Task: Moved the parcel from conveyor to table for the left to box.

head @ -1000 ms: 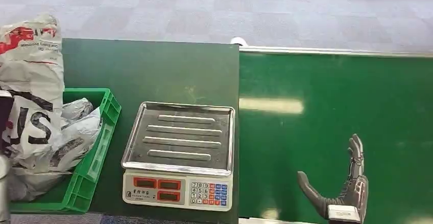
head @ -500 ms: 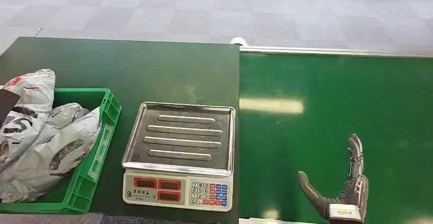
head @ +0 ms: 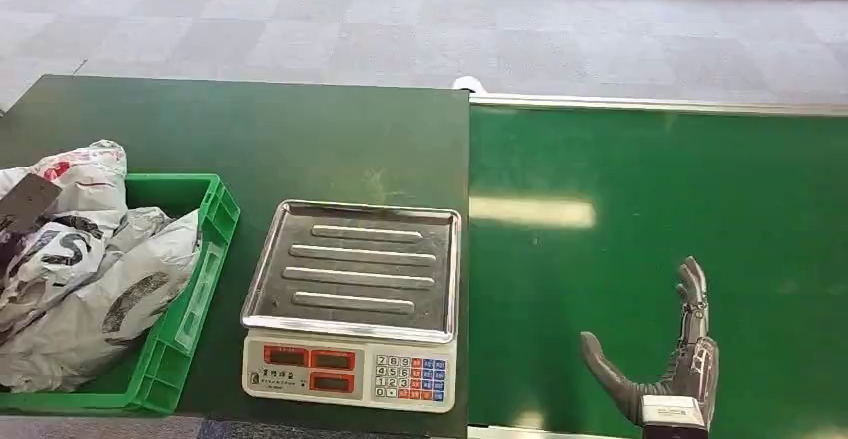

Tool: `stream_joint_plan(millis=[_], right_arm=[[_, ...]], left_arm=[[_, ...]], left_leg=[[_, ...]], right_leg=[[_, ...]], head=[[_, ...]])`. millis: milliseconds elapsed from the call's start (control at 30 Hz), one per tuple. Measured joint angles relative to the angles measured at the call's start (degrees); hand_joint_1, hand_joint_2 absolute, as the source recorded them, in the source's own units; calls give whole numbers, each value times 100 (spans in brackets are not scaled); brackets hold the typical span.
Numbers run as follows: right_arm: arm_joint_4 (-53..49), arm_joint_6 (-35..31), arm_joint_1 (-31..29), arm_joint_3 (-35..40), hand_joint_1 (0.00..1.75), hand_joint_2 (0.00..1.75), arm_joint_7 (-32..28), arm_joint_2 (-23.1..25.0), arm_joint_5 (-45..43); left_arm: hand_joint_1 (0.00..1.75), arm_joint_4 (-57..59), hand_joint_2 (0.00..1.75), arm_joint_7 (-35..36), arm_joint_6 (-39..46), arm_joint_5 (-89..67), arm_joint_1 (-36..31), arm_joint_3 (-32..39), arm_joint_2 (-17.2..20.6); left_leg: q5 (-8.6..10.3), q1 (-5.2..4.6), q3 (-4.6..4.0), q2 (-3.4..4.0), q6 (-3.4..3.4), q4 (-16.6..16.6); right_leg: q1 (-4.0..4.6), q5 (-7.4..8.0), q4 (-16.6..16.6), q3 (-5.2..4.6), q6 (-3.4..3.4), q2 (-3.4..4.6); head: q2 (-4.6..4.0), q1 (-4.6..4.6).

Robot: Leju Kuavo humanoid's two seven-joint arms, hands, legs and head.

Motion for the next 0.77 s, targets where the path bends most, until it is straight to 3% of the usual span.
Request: stream_joint_plan(millis=[233, 600, 767], right_arm=[[0, 15, 9, -18, 0, 175, 4, 6, 4], [-136, 11, 231, -153, 0, 175, -4, 85, 42], [-179, 15, 316, -254, 0, 175, -77, 158, 59]], left_arm=[[0, -672, 175, -142, -204, 870, 429, 107, -68], [0, -3336, 175, -291, -31, 2051, 2138, 418, -676], [0, -4427, 175, -845, 245, 2830, 2859, 581, -991]], left_leg=[[0, -2, -3, -1, 0, 0], [-7, -2, -31, 15, -3, 1], [-9, -2, -42, 22, -5, 1]], right_leg=[[-2, 0, 0, -2, 0, -4], [-2, 1, 0, -32, 1, 18], [-1, 0, 0, -46, 1, 24]], head=[[0, 2], [0, 2], [0, 0]])
